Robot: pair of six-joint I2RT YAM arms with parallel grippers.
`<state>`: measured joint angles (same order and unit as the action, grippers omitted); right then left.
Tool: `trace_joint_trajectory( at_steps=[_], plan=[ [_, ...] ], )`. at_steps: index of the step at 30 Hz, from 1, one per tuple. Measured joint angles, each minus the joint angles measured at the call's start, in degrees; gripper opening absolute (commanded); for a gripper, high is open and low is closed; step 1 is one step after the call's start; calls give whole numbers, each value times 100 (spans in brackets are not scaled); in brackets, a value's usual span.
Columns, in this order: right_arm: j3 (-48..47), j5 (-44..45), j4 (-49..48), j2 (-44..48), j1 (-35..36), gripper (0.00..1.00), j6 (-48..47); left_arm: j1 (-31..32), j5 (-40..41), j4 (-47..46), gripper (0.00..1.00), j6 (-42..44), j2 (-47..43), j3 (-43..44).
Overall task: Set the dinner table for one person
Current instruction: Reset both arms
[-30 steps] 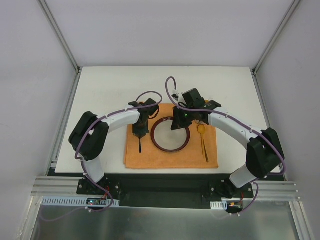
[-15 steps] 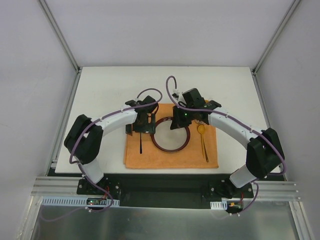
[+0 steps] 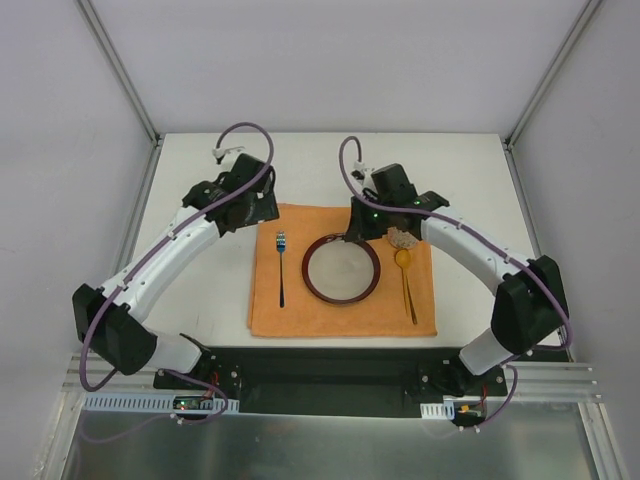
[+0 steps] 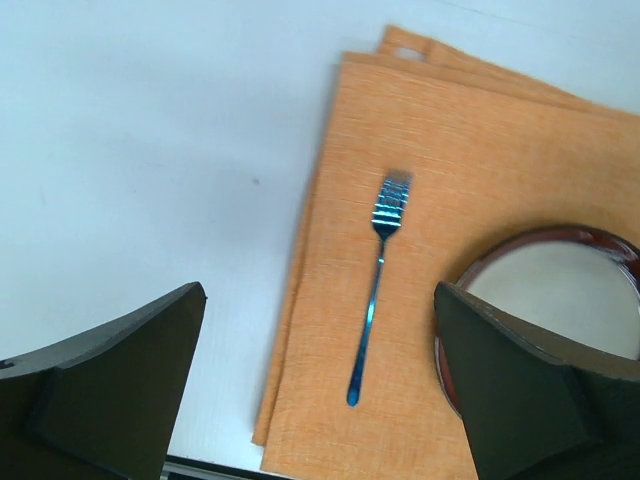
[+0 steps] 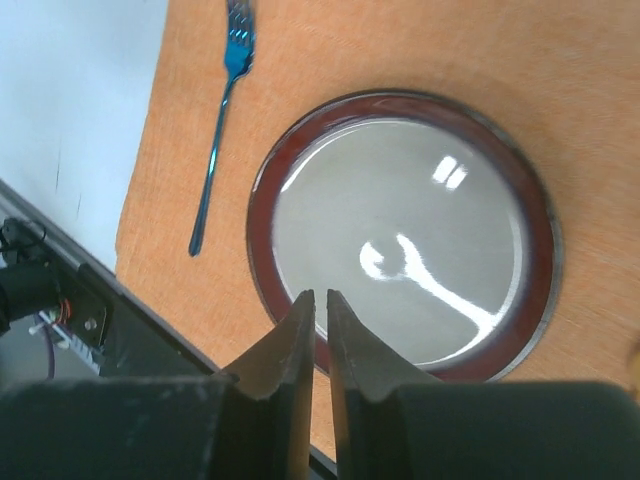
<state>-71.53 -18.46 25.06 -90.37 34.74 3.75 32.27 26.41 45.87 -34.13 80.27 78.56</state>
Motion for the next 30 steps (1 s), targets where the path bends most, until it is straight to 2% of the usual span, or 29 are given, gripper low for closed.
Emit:
trace_joint_trajectory(
  at_steps=[2,6,8,10,12,13,15,18,19,21,22,23,30],
  plan=[
    [92,127,22,214,-245,16,0,-212,90,0,99,-122,-188,-262],
    [345,404,304,960,-981,17,-13,-424,120,142,99,-476,-505,-960],
    [341,494,479,1226,-1307,10,-76,-442,118,179,99,-636,-686,-1220],
    [341,577,669,1449,-1582,10,-175,-466,118,258,99,-737,-953,-1388],
    [343,619,844,1615,-1812,18,-256,-501,127,295,99,-754,-1215,-1410],
    [361,649,898,1698,-1945,26,-254,-503,140,280,99,-756,-1353,-1410],
    [468,741,914,1888,-2229,30,-203,-503,190,284,99,-765,-1633,-1410],
    [595,713,892,2035,-2597,48,-81,-503,271,282,99,-835,-2044,-1412],
    [684,684,804,2068,-2704,68,-13,-503,286,275,99,-859,-2186,-1425],
    [863,651,691,2131,-2826,84,190,-503,304,273,99,-879,-2420,-1469],
    [922,651,671,2159,-2885,97,262,-503,304,289,99,-876,-2481,-1475],
    [962,649,669,2194,-2940,100,337,-503,302,289,99,-874,-2509,-1475],
    [787,1113,570,2518,-3469,100,610,-501,275,286,99,-778,-2212,-1388]
  ],
)
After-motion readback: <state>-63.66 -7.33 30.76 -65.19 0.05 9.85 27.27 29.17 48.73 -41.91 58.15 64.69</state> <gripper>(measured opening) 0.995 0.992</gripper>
